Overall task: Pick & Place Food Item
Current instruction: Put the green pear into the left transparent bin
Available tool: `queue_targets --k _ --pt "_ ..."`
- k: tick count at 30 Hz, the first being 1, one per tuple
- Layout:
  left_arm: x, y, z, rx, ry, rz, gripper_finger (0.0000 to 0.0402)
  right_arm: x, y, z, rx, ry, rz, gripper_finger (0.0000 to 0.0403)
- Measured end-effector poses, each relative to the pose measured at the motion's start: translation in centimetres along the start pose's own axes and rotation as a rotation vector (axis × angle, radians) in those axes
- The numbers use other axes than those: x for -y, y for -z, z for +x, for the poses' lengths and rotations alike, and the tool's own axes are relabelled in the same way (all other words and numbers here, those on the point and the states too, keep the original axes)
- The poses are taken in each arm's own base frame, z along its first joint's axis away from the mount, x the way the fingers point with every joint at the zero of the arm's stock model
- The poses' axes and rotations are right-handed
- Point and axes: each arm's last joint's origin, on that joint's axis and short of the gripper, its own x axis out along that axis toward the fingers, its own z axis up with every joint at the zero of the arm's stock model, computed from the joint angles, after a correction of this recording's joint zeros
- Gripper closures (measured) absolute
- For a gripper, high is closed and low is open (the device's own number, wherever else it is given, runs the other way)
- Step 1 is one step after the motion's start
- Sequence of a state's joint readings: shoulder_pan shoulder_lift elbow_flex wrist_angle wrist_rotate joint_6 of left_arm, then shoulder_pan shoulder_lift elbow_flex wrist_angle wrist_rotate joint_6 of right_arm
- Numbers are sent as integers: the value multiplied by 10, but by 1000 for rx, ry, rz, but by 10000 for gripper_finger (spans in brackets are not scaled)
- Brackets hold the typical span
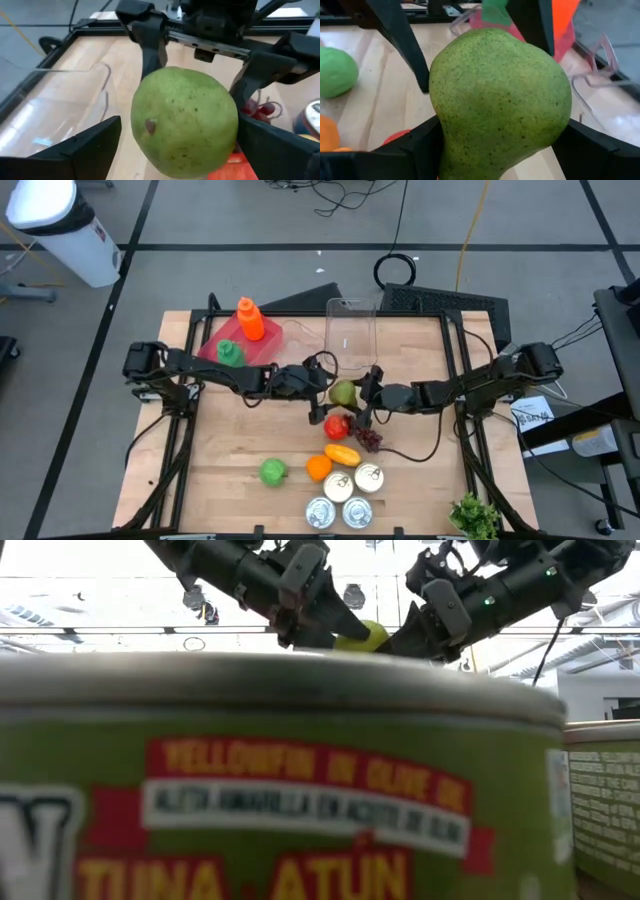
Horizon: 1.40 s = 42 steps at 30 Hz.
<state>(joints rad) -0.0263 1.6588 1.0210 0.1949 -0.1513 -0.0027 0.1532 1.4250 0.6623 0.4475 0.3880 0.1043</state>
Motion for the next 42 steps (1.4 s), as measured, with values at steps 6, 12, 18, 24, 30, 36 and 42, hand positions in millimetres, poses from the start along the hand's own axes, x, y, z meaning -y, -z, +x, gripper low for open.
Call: queue_targets --k 6,12,18,24,30,36,42 --pt "1 0 3 16 139 -8 2 -9 -3 -3 41 -58 -76 105" --pt "3 -3 3 49 253 -45 1 -12 -6 -4 74 -112 -67 105" --pt "4 -2 4 39 248 -73 25 -12 -8 -4 91 -119 -78 107" --pt "12 -1 4 39 239 -85 58 -12 -6 -4 83 -125 -57 109" --pt "12 -12 -3 115 167 -95 58 -10 -14 -8 106 -110 -91 20" --pt "-2 -27 -17 184 115 -106 58 2 -23 -38 33 -106 -113 66" --pt "-23 -12 -22 380 207 -206 59 18 -30 -74 -28 -96 -45 93"
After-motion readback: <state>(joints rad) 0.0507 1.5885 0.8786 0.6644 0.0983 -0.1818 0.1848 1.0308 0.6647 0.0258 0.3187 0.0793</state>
